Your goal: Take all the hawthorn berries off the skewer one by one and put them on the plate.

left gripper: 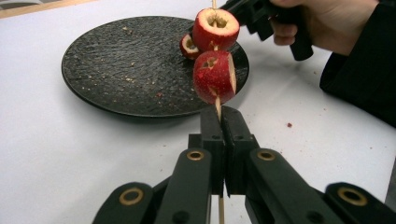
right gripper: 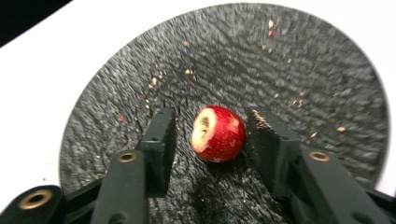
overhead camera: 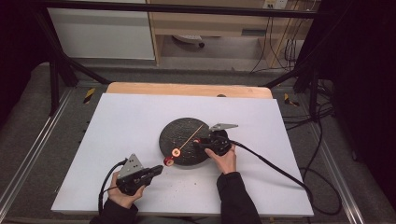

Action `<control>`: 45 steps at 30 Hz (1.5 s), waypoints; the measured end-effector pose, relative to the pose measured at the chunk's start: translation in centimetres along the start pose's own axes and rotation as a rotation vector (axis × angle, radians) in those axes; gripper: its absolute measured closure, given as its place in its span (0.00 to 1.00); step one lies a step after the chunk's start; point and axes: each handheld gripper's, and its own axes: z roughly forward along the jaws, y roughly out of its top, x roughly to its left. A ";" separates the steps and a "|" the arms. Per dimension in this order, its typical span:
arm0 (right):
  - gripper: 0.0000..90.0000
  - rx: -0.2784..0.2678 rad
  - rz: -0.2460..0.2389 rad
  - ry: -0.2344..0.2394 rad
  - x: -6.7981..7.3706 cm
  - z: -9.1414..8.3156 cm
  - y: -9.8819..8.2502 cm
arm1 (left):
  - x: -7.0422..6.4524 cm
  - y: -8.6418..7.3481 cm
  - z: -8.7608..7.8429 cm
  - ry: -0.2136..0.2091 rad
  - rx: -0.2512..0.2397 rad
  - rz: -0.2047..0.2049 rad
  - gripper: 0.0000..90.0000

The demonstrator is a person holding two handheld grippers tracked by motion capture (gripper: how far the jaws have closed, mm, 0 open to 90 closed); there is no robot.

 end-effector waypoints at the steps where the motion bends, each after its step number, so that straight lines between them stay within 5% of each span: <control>1: 0.53 -0.004 0.000 0.000 0.1 -0.3 0.1 | 0.0 0.0 0.0 0.000 0.000 0.000 0.98; 11: 0.18 -0.027 -0.010 0.056 1.5 -3.4 0.7 | -0.2 0.0 0.2 0.000 0.005 0.003 0.98; 20: 0.04 -0.048 0.004 0.120 3.4 -4.6 -0.4 | -0.5 0.0 0.4 -0.006 0.013 0.013 0.98; 32: 0.07 -0.039 -0.003 0.165 4.7 -4.0 -2.1 | -1.4 -0.2 1.1 -0.027 0.029 0.033 0.98; 45: 0.31 -0.059 0.000 0.223 5.1 -3.9 -2.9 | -2.3 -0.4 1.7 -0.051 0.044 0.051 0.98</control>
